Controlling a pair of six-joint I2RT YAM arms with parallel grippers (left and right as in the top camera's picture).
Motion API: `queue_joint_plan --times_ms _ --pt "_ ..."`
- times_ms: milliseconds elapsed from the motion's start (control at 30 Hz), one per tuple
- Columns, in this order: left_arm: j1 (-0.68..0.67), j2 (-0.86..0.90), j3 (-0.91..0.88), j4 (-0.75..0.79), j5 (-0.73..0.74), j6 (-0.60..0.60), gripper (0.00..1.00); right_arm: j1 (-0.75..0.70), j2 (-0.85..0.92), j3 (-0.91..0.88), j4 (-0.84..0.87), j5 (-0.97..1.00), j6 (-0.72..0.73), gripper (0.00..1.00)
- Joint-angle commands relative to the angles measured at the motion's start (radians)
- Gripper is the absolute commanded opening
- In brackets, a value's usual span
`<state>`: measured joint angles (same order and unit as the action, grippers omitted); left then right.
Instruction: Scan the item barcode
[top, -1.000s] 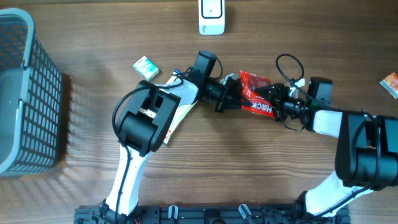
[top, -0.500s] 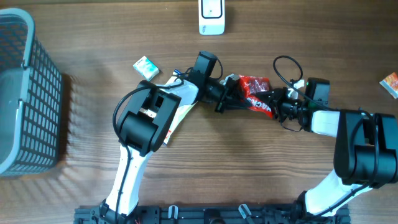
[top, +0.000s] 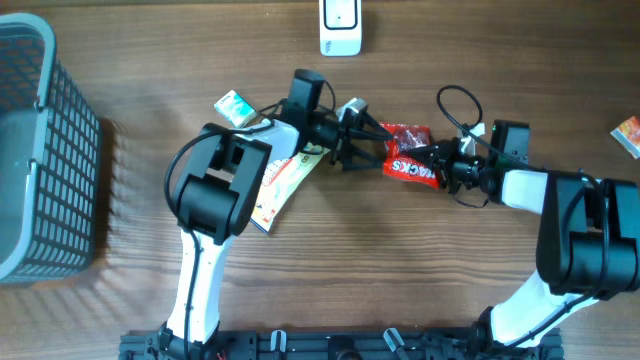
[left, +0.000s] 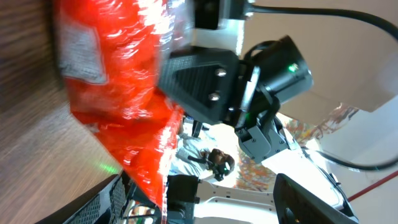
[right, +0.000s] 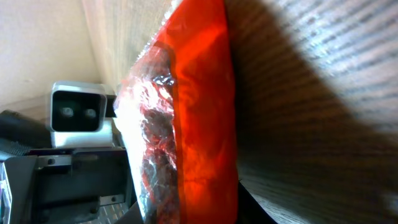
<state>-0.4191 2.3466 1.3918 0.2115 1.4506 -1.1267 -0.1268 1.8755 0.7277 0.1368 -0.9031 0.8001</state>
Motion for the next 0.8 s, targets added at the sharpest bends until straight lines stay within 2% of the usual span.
queue_joint_plan --times_ms 0,133,233,267,300,333,433,500,567,633,667,767 --pt "0.007 -0.111 -0.005 0.018 -0.013 0.055 0.73 0.005 -0.068 0.115 -0.166 0.075 -0.128 0.05" --pt "0.009 -0.185 -0.005 -0.008 -0.155 0.113 0.78 0.005 -0.107 0.333 -0.537 0.209 -0.34 0.04" --pt "0.01 -0.235 -0.005 -0.268 -0.383 0.275 0.8 0.005 -0.107 0.452 -0.7 0.233 -0.431 0.04" --pt "0.01 -0.266 -0.003 -0.44 -0.569 0.371 0.8 0.005 -0.109 0.47 -0.721 0.233 -0.435 0.04" --pt "0.01 -0.29 -0.003 -0.544 -0.696 0.415 0.81 0.005 -0.109 0.479 -0.727 0.227 -0.435 0.04" --pt "0.01 -0.331 -0.002 -0.685 -0.891 0.466 0.81 0.005 -0.109 0.484 -0.723 0.201 -0.435 0.04" --pt "0.012 -0.426 -0.002 -0.881 -1.234 0.491 0.82 0.008 -0.109 0.484 -0.653 0.077 -0.433 0.04" --pt "0.018 -0.497 -0.002 -0.952 -1.405 0.49 0.83 0.019 -0.109 0.484 -0.574 -0.001 -0.408 0.04" --pt "0.036 -0.56 -0.002 -0.983 -1.492 0.463 0.86 0.05 -0.108 0.484 -0.485 -0.003 -0.349 0.04" --pt "0.055 -0.588 -0.002 -0.996 -1.538 0.435 1.0 0.094 -0.108 0.484 -0.409 0.04 -0.291 0.05" --pt "0.082 -0.599 -0.002 -1.008 -1.563 0.43 1.0 0.133 -0.108 0.484 -0.361 0.103 -0.233 0.04" --pt "0.126 -0.598 -0.003 -1.051 -1.565 0.43 1.0 0.199 -0.105 0.495 -0.303 0.142 -0.197 0.04"
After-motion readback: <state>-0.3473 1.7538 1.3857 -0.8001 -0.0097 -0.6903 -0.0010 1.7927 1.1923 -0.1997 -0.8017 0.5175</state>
